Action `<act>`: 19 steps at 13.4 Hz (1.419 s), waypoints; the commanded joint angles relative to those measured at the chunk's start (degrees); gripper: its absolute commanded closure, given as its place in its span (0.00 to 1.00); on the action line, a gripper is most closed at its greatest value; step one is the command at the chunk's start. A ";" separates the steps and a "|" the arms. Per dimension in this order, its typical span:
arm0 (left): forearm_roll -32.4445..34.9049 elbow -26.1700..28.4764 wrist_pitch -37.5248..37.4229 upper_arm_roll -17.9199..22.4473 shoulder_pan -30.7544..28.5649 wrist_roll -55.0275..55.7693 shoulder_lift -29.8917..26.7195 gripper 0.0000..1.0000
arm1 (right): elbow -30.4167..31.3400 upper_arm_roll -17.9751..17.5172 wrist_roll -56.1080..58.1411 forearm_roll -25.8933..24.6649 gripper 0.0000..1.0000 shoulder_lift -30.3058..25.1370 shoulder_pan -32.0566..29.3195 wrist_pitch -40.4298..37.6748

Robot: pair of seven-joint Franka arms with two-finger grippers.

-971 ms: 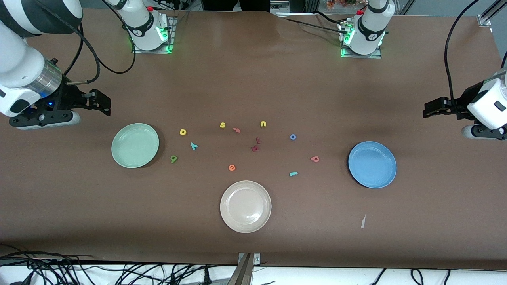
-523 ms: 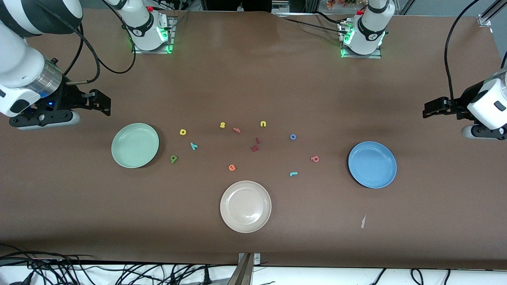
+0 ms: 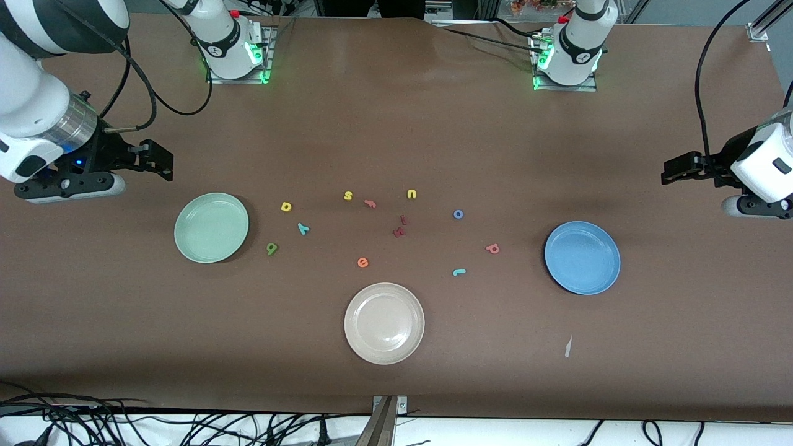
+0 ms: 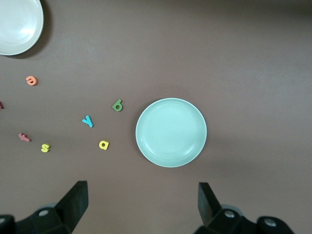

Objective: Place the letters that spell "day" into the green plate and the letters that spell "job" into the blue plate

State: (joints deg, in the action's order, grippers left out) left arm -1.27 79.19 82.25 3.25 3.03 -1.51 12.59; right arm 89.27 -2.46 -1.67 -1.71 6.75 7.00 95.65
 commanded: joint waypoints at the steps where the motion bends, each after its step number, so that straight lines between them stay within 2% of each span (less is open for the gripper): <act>1: -1.10 -2.02 -1.30 0.09 -0.39 -1.30 0.86 0.00 | 0.21 -0.26 0.62 -0.22 0.00 -0.60 -0.05 -0.64; 9: -1.10 -2.02 -1.30 0.09 -0.39 -1.39 0.86 0.00 | 0.21 -0.26 0.62 -0.22 0.00 -0.60 -0.05 -0.64; 14: -1.19 -1.58 -1.30 0.00 -0.48 -1.48 0.95 0.00 | 0.56 -0.44 0.53 1.09 0.00 -0.33 -0.05 -0.55; 16: -1.28 -0.97 -1.30 0.00 0.13 -1.48 1.12 0.00 | 0.65 -0.35 0.53 3.46 0.00 -0.07 -0.14 -0.64; 19: -1.28 -0.88 -1.30 -0.78 0.66 -1.48 2.35 0.00 | 0.65 -0.35 0.53 3.47 0.00 0.28 -0.05 -0.64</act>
State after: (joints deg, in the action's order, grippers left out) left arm -1.29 79.27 81.92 2.81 3.40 -1.65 13.80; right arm 89.72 -2.71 -1.67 0.45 7.14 7.00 95.55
